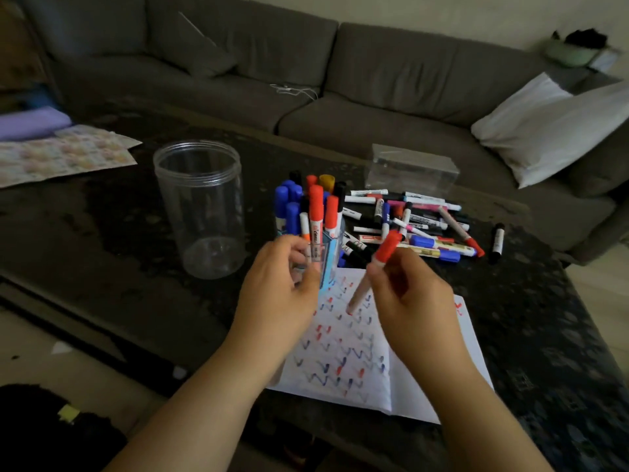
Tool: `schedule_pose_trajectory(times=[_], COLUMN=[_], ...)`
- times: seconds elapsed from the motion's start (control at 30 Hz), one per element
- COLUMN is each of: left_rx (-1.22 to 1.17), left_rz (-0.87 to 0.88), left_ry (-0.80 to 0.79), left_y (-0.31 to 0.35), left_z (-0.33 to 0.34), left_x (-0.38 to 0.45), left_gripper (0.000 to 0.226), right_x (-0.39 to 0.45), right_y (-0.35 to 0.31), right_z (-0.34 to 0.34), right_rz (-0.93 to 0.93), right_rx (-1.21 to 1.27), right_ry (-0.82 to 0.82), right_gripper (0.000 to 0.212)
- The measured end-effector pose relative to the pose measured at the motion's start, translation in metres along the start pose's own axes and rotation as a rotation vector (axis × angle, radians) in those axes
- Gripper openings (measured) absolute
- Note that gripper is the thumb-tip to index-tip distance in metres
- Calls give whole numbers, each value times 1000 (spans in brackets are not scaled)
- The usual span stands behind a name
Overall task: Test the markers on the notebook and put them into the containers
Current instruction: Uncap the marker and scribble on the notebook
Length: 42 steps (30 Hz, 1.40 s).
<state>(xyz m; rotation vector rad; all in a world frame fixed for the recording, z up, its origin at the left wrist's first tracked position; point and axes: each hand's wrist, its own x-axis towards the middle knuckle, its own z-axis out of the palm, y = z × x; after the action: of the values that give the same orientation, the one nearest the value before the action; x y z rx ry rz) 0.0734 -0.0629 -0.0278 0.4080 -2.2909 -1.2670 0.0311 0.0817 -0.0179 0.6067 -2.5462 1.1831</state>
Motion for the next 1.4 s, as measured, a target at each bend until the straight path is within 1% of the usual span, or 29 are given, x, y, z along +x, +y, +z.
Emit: schedule_pose_trajectory(times=[0.07, 0.1, 0.17, 0.23, 0.37, 0.43, 0.5, 0.57, 0.67, 0.7, 0.77, 0.8, 0.9, 1.0, 1.13, 1.2, 1.33, 1.4], left_rx=[109, 160, 272, 347, 346, 350, 334, 299, 253, 236, 208, 200, 175, 146, 117, 103, 92, 96], left_rz=[-6, -4, 7, 16, 105, 140, 132, 126, 139, 139, 130, 125, 105, 84, 78, 64, 33, 34], left_ry=[71, 75, 24, -36, -82, -51, -31, -41, -29, -17, 0, 2, 4, -2, -21, -35, -85, -109], left_y=[-5, -8, -12, -14, -13, -15, -18, -18, -14, -12, -11, -11, -9, -9, -8, -6, -1, 2], left_z=[-4, -6, -8, -9, -11, -11, -12, -10, -5, -3, -2, -1, 0, 0, 1, 2, 9, 14], left_x=[4, 6, 8, 8, 5, 6, 8, 10, 10, 11, 12, 12, 13, 13, 13, 13, 12, 10], left_gripper=[36, 44, 57, 61, 53, 54, 54, 51, 44, 42, 39, 37, 36, 34, 28, 25, 19, 16], right_x=[0, -1, -3, -5, -3, 0, 4, 8, 22, 29, 44, 51, 69, 74, 66, 58, 37, 29], right_y=[-4, -7, -14, -21, -28, -29, -31, -34, -39, -41, -43, -44, -49, -47, -35, -29, -20, -8], right_z=[-1, 0, 1, 3, 1, 0, 0, 1, 5, 7, 11, 13, 19, 29, 37, 37, 31, 24], right_rz=[45, 48, 24, -7, -32, -31, -25, -46, -97, -104, -97, -97, -123, -111, -88, -91, -89, -61], right_rx=[56, 78, 114, 138, 191, 207, 214, 199, 104, 57, -44, -94, -223, -307, -321, -270, -158, -166], right_ry=[9, 10, 20, 46, 145, 177, 171, 147, 89, 51, -50, -88, -160, -252, -233, -209, -174, -189], right_gripper=[16, 15, 12, 9, 10, 6, 2, 9, 19, 18, 7, 7, 13, 18, 24, 27, 41, 39])
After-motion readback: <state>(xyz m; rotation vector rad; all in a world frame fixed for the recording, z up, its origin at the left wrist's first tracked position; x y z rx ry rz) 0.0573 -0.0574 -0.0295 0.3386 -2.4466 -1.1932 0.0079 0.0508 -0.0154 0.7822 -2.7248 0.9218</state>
